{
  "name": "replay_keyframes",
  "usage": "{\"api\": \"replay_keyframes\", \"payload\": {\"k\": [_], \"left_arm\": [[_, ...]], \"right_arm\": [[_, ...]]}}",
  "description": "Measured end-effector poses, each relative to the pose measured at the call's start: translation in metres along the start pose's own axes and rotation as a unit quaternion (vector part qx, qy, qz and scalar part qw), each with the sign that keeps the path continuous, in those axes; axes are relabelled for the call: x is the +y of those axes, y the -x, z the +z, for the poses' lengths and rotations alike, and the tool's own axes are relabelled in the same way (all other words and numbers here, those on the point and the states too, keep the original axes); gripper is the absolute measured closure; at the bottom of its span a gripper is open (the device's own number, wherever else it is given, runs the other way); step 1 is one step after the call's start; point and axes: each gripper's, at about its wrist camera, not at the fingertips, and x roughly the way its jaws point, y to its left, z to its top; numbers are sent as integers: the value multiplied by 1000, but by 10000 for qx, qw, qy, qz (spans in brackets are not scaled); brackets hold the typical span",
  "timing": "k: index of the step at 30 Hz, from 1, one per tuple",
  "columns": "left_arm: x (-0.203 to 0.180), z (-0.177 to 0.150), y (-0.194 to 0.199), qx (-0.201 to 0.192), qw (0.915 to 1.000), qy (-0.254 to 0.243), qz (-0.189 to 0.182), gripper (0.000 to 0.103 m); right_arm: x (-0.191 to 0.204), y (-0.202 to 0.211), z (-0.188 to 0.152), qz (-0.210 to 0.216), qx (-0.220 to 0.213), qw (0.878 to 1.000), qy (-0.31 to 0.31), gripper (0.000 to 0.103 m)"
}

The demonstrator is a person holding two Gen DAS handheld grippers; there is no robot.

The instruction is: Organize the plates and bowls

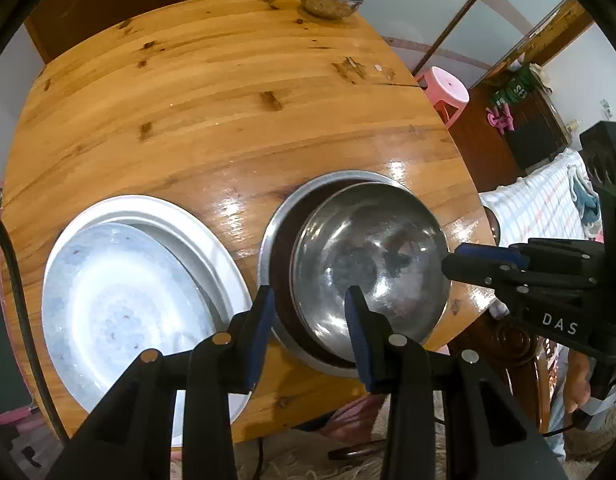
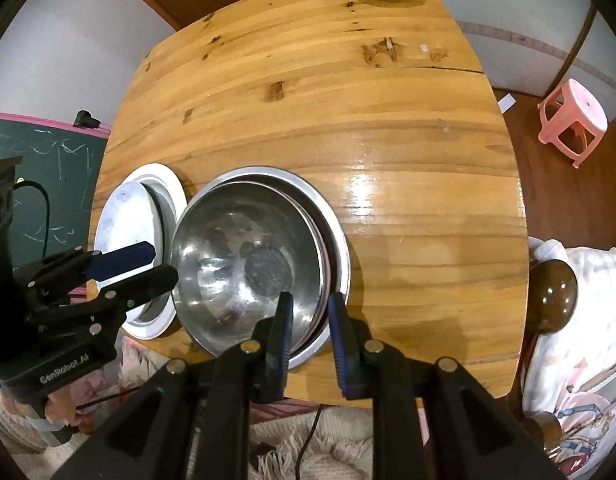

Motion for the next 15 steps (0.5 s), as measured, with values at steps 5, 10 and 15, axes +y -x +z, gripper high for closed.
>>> {"api": "replay_keyframes", "payload": {"k": [5,10,15], "left_arm": [[2,1,5,-43,10000,27,8,68],[2,4,11,-103,9999,8,26,68],[0,10,19,-126,9999,-47,95,67]], "right_arm": [[4,-4,0,10,54,9999,131,84],[4,-6,1,69,72,9999,104,84],[3,4,3,51,-28,9999,133,84]]}}
